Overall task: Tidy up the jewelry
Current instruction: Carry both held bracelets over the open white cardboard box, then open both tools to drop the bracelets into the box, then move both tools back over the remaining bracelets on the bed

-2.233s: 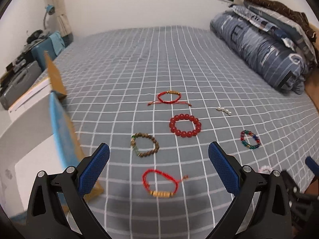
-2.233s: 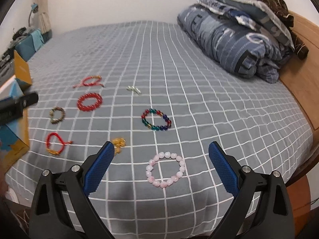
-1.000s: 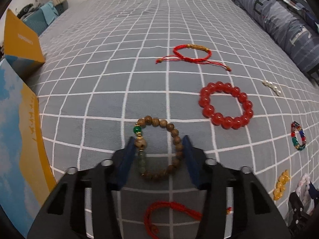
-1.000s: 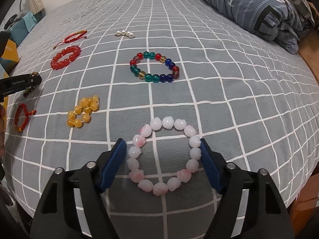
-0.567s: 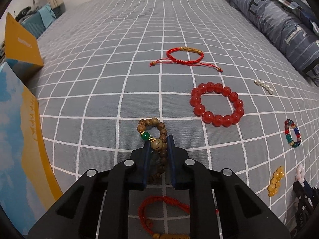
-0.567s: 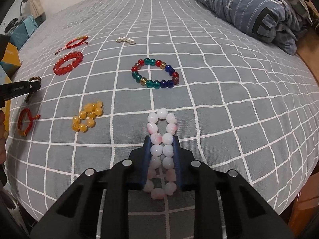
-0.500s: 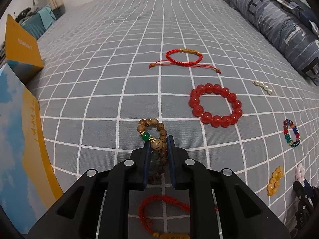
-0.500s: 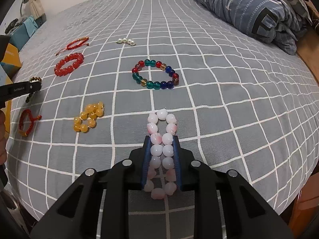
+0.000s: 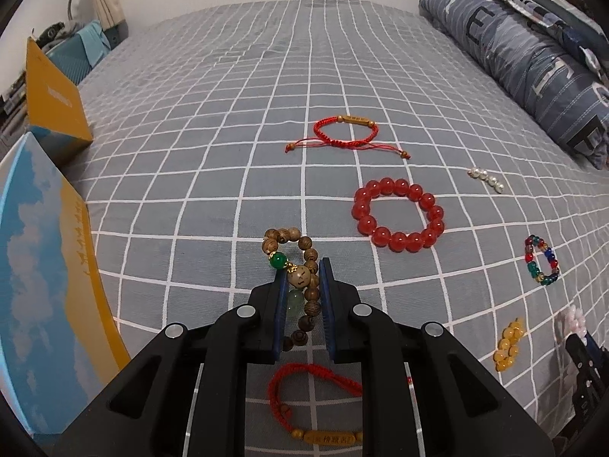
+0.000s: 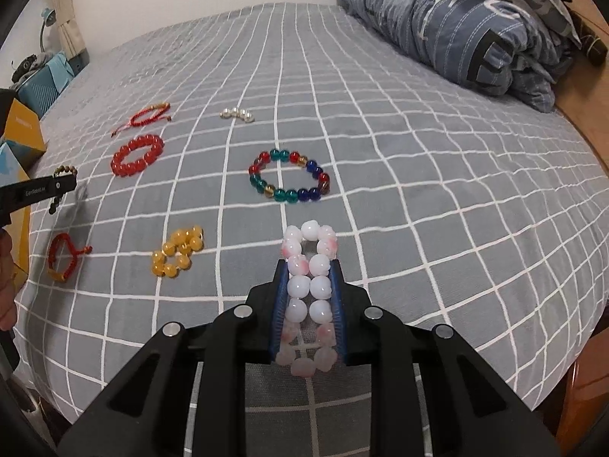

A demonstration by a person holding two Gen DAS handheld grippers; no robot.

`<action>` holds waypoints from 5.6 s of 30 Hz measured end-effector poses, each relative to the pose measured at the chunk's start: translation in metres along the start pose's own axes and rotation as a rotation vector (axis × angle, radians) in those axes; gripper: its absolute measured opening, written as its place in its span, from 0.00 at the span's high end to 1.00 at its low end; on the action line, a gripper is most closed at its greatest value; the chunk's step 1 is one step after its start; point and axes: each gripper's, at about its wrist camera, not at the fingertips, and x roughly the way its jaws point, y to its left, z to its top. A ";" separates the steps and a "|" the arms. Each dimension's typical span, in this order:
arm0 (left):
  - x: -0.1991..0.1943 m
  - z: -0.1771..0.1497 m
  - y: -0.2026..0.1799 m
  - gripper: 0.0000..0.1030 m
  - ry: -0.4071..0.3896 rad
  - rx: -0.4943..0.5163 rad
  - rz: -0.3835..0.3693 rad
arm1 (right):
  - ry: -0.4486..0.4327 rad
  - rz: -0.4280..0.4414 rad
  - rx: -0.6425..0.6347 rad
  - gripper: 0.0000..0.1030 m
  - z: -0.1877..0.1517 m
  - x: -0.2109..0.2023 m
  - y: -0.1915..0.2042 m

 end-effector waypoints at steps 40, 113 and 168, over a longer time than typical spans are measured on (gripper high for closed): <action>-0.147 -0.031 0.035 0.85 -0.188 -0.015 -0.001 | -0.159 0.018 -0.045 0.80 -0.003 -0.106 0.038; -0.139 -0.113 0.342 0.81 0.088 -0.552 0.259 | 0.286 0.384 -0.625 0.77 0.024 -0.033 0.493; -0.174 -0.040 0.119 0.06 -0.182 -0.200 0.051 | 0.043 0.202 -0.298 0.07 0.088 -0.074 0.196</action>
